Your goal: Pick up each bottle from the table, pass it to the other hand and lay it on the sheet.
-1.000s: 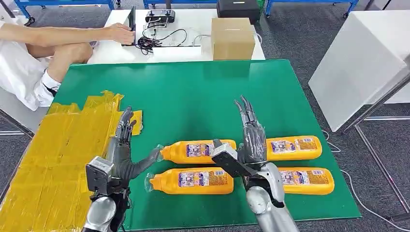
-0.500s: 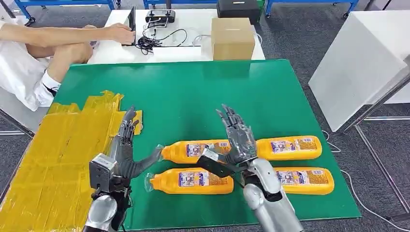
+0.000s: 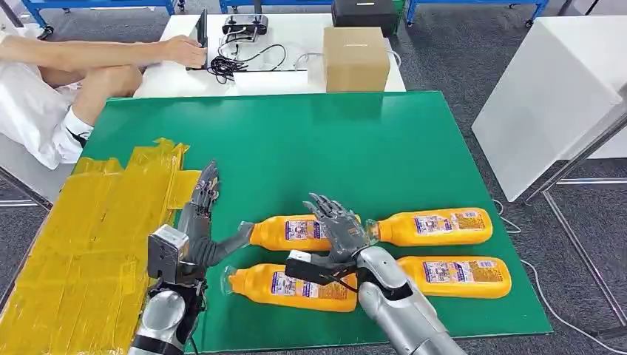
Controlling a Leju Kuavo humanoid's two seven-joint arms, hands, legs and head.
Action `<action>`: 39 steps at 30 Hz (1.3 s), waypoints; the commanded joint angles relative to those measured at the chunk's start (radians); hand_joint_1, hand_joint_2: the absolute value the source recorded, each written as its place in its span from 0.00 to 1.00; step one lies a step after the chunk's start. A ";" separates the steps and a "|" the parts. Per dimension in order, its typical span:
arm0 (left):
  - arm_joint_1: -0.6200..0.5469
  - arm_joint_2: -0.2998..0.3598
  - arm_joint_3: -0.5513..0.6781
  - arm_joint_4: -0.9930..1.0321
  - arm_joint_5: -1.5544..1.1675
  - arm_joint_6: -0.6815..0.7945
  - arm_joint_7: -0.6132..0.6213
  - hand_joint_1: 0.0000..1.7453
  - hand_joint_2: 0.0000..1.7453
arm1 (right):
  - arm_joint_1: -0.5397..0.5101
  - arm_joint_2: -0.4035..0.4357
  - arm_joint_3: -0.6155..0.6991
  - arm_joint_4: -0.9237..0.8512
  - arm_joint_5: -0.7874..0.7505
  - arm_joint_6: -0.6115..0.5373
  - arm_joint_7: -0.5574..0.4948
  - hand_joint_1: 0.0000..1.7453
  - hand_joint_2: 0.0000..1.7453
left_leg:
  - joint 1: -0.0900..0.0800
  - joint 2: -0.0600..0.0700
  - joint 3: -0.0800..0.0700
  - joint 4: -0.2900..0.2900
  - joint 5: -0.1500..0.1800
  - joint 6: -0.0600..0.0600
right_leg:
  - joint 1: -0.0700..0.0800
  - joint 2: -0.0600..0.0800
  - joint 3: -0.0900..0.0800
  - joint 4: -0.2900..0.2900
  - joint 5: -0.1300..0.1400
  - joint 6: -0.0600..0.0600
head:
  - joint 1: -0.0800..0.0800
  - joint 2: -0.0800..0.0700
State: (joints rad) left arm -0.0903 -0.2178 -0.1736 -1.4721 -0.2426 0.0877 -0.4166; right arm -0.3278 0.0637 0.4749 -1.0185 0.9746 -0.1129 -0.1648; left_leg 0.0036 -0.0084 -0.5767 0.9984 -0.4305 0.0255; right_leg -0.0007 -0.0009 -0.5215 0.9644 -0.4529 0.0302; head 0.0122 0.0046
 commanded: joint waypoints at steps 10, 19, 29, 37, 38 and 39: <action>-0.070 0.004 -0.004 0.135 0.020 -0.018 0.015 0.00 1.00 | -0.209 0.023 0.003 0.457 0.026 -0.067 0.112 0.00 1.00 | 0.000 0.001 0.002 -0.001 0.000 0.000 | 0.000 0.001 0.002 -0.001 0.000 0.000 | 0.000 0.000; -0.085 0.001 -0.017 0.162 0.028 -0.021 0.018 0.00 1.00 | -0.265 0.030 -0.006 0.565 0.071 -0.073 0.176 0.00 1.00 | 0.000 0.001 0.004 -0.001 0.000 -0.001 | 0.000 0.000 0.004 -0.002 0.000 0.000 | 0.000 0.000; -0.088 -0.009 -0.017 0.178 0.034 -0.018 0.024 0.00 1.00 | -0.295 0.053 0.039 0.635 0.175 -0.045 0.273 0.19 1.00 | 0.000 0.001 0.006 -0.001 0.001 -0.001 | 0.000 0.000 0.006 -0.002 0.000 0.000 | 0.000 0.000; -0.086 -0.009 -0.014 0.182 0.035 -0.018 0.024 0.00 1.00 | -0.284 0.059 0.025 0.633 0.185 -0.062 0.230 0.53 1.00 | 0.000 -0.001 0.008 -0.001 0.001 0.000 | 0.000 -0.002 0.008 -0.001 0.000 0.000 | 0.000 0.000; -0.086 -0.009 -0.014 0.182 0.035 -0.018 0.024 0.00 1.00 | -0.284 0.059 0.025 0.633 0.185 -0.062 0.230 0.53 1.00 | 0.000 -0.001 0.008 -0.001 0.002 -0.001 | 0.000 -0.002 0.008 -0.002 0.001 0.000 | 0.000 0.000; -0.086 -0.009 -0.014 0.182 0.035 -0.018 0.024 0.00 1.00 | -0.284 0.059 0.025 0.633 0.185 -0.062 0.230 0.53 1.00 | 0.000 -0.001 0.008 -0.001 0.002 -0.001 | 0.000 -0.001 0.009 -0.002 0.000 0.000 | 0.000 0.000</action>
State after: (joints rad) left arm -0.1419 -0.2342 -0.1804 -1.3542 -0.2090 0.0713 -0.3964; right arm -0.6016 0.1263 0.4902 -0.4810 1.1593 -0.1824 0.0744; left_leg 0.0035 -0.0082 -0.5690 0.9986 -0.4292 0.0255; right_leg -0.0009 -0.0007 -0.5141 0.9642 -0.4524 0.0303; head 0.0126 0.0046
